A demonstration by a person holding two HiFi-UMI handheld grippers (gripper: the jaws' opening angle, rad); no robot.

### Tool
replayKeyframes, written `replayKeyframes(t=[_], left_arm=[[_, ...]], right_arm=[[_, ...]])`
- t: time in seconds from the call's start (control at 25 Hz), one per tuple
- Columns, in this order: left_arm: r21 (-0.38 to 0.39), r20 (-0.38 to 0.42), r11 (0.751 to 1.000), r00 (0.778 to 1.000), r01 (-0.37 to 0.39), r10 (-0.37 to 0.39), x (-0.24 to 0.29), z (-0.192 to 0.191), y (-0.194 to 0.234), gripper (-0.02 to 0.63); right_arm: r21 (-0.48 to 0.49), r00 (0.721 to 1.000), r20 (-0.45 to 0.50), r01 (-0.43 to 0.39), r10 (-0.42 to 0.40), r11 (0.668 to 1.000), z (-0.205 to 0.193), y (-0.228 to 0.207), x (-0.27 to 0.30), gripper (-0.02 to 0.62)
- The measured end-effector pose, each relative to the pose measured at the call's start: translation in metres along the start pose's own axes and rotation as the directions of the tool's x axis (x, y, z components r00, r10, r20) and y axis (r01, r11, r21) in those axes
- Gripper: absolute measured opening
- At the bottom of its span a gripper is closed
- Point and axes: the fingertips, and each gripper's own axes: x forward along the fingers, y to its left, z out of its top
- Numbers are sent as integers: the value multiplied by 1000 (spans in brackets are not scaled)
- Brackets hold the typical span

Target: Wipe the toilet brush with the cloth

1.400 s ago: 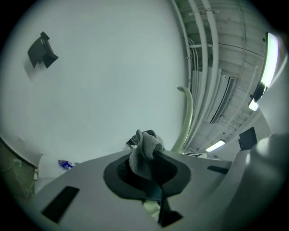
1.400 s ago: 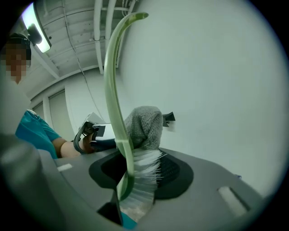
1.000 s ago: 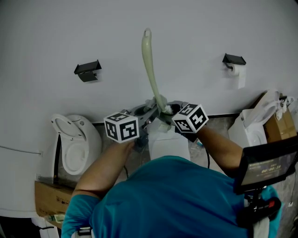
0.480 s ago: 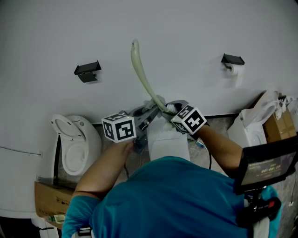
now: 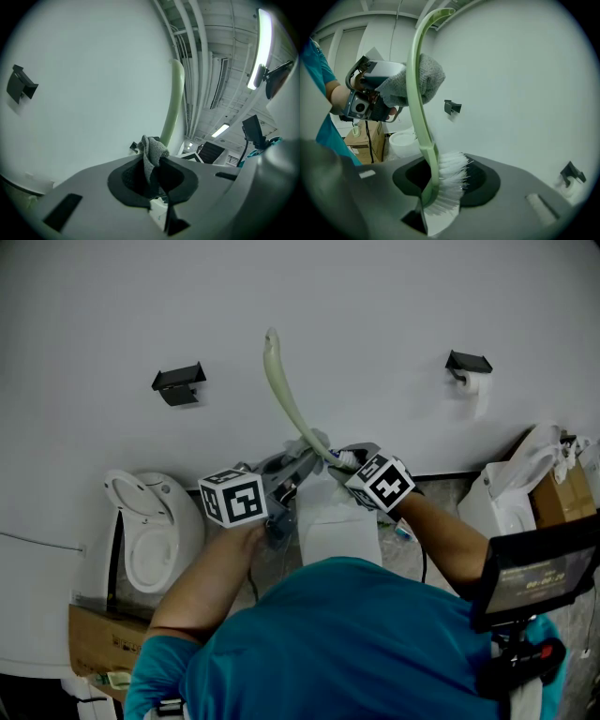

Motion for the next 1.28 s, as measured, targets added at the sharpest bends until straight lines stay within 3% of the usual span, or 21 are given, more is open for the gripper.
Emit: replayKeyframes(t=[1.28], left_arm=[[2,108,1000,994,22,-22,-28,42,-10,38]], right_arm=[[-121,982,-175,50,-71,991,-53,-17,17,161]])
